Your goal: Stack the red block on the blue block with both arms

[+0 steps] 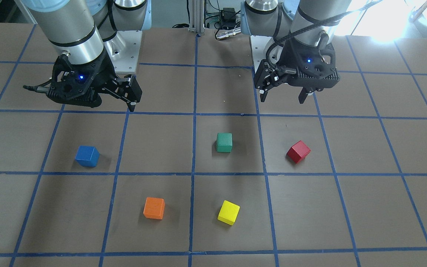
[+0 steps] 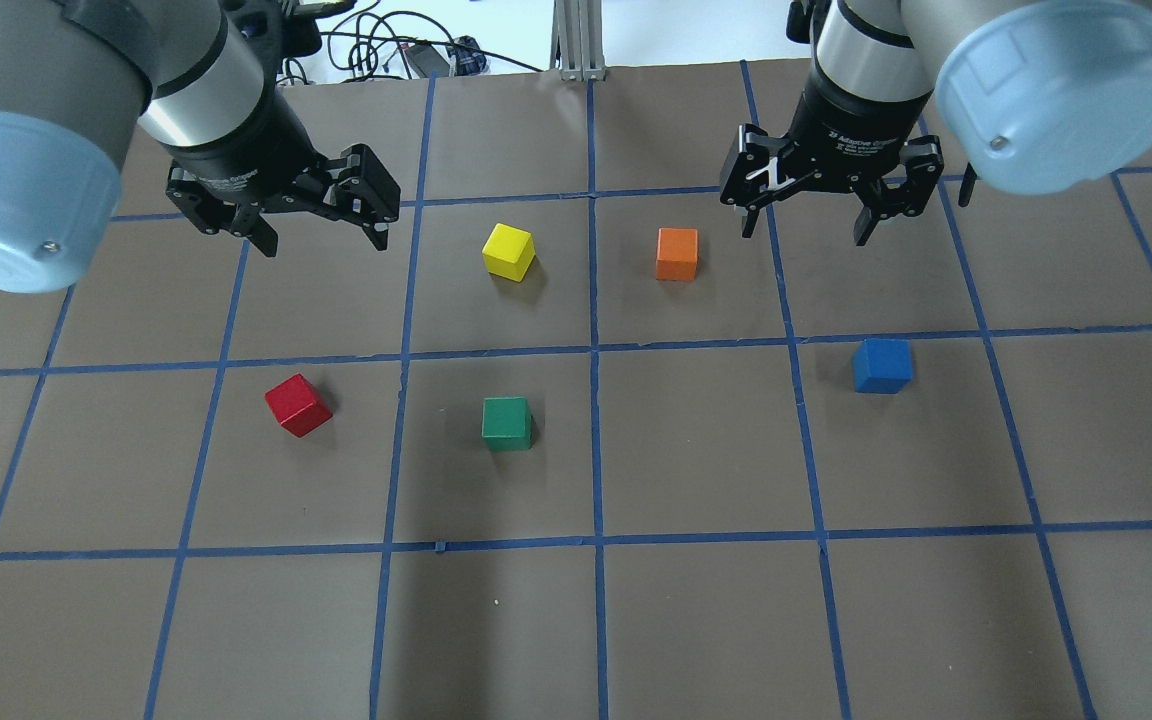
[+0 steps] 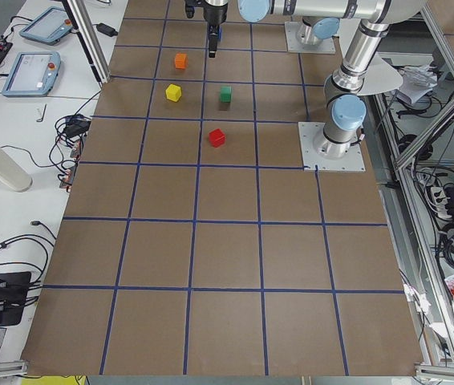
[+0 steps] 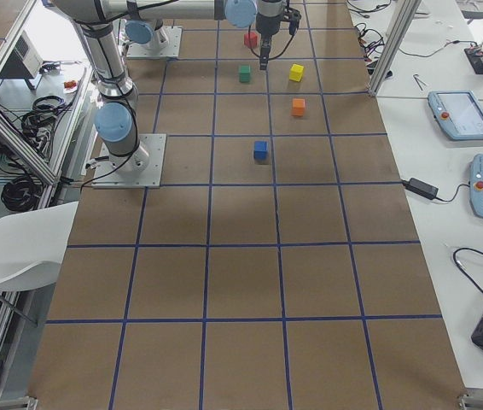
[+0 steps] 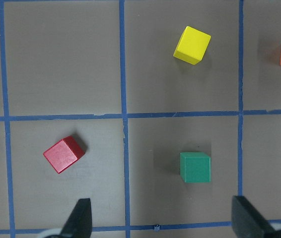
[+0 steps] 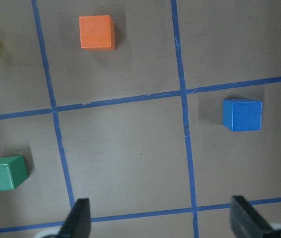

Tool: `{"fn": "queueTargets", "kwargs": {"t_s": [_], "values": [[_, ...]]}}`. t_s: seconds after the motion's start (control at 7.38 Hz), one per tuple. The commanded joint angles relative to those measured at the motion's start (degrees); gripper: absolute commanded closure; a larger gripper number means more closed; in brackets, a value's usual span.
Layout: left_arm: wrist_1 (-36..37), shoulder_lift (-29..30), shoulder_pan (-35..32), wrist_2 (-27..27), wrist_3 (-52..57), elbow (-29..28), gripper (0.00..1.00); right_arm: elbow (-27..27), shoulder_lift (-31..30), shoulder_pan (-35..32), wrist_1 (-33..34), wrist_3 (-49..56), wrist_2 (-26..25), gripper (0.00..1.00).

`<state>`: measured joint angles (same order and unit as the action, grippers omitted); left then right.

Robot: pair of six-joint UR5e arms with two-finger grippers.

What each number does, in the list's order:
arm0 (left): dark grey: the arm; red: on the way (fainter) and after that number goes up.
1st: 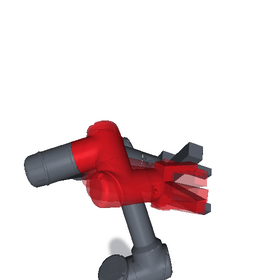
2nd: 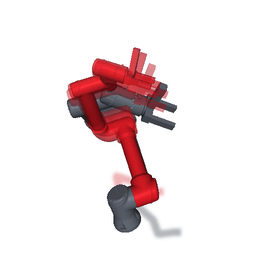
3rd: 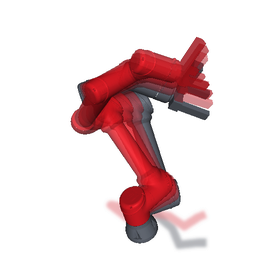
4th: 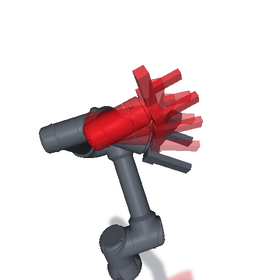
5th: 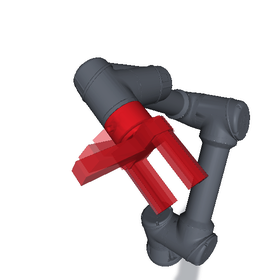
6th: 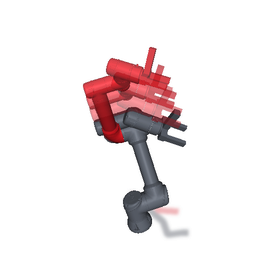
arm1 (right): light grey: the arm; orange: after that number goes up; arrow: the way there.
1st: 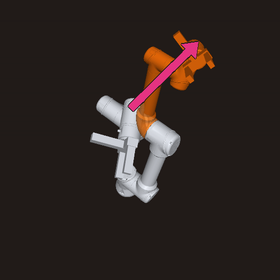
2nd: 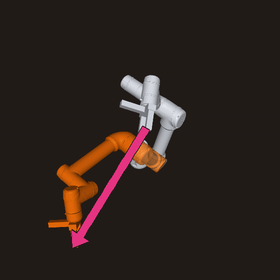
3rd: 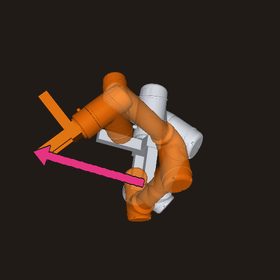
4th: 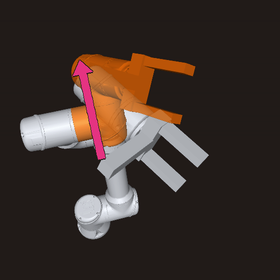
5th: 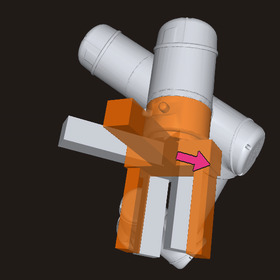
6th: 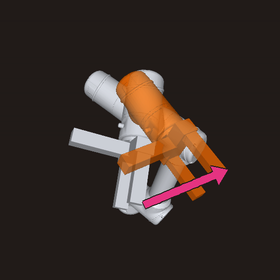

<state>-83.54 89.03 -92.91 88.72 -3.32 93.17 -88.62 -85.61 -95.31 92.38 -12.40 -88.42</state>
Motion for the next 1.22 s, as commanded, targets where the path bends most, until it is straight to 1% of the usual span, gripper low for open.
{"fn": "queueTargets", "kwargs": {"t_s": [0.0, 0.14, 0.27, 0.41, 0.68, 0.81, 1.08], "values": [[0.75, 0.62, 6.98, -0.12, 0.06, 3.58, 0.0, -0.06, 0.0, 0.04, -0.01, 0.01, -1.14, 0.0], [0.75, 0.19, 12.08, -0.3, 0.06, 6.56, 0.0, -0.06, 0.0, 0.04, -0.01, 0.01, -1.14, 0.0], [5.97, 2.01, 13.79, -0.12, 0.15, 10.77, 0.0, -0.06, -0.08, 0.04, -0.01, -0.17, -1.14, 0.0], [11.76, 2.29, 14.76, -0.12, 0.59, 16.2, 0.0, -0.06, 0.0, 0.04, -0.01, 0.01, -1.14, 0.0], [23.63, 4.21, 15.21, -0.03, -0.81, 25.44, 0.0, -0.06, 0.0, 0.04, -0.01, -0.25, -1.14, 0.0], [28.04, 5.53, 15.21, 0.05, -0.82, 28.36, 0.0, -0.06, 0.0, 0.04, -0.01, -0.17, -1.14, 0.0], [30.88, 8.61, 15.73, 0.92, -2.04, 28.65, 0.0, -0.06, -0.08, 0.04, -0.01, -0.25, -1.14, 0.0]]}}
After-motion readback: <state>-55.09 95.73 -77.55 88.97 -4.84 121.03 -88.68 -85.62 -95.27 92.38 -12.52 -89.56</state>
